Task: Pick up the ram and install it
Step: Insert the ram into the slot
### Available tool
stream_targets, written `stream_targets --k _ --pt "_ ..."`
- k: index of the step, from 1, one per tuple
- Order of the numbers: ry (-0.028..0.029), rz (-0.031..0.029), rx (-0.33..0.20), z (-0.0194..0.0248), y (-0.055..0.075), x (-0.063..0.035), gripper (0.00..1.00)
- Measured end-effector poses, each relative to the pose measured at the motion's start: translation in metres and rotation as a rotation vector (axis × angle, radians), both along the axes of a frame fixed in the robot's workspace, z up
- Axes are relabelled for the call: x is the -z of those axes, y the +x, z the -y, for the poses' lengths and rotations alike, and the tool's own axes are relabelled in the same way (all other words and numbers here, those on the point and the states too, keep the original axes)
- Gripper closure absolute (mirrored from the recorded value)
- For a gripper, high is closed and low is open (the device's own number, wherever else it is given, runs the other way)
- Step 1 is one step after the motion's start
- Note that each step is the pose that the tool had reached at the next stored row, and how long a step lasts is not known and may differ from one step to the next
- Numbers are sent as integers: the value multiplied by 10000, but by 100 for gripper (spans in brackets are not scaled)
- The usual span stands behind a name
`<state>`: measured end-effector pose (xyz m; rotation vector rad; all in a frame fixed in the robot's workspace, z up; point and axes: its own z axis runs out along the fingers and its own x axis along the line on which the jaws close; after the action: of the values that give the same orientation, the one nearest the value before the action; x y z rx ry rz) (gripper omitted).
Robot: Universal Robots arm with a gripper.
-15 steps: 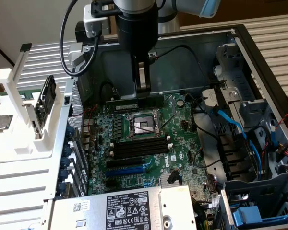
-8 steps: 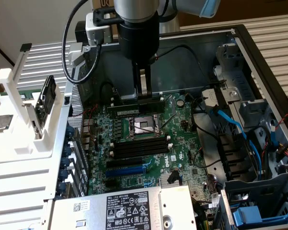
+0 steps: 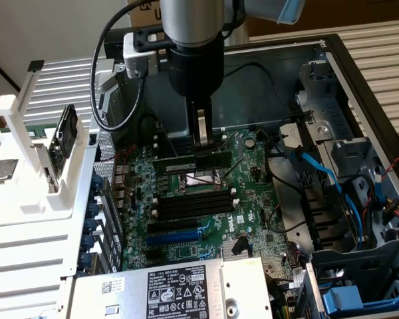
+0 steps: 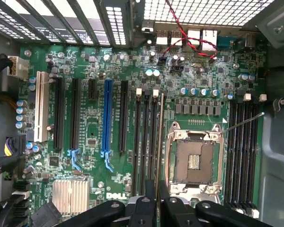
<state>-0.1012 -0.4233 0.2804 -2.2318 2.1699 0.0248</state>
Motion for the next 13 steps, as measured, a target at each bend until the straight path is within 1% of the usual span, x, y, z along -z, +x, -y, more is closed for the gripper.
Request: stream_targets --k 3,4,10,13 --pt "-8 4 0 34 5 42 87" --pt "-18 3 0 41 10 75 87" --pt "-46 2 0 42 25 180 87" --pt "-57 2 -1 61 25 228 87"
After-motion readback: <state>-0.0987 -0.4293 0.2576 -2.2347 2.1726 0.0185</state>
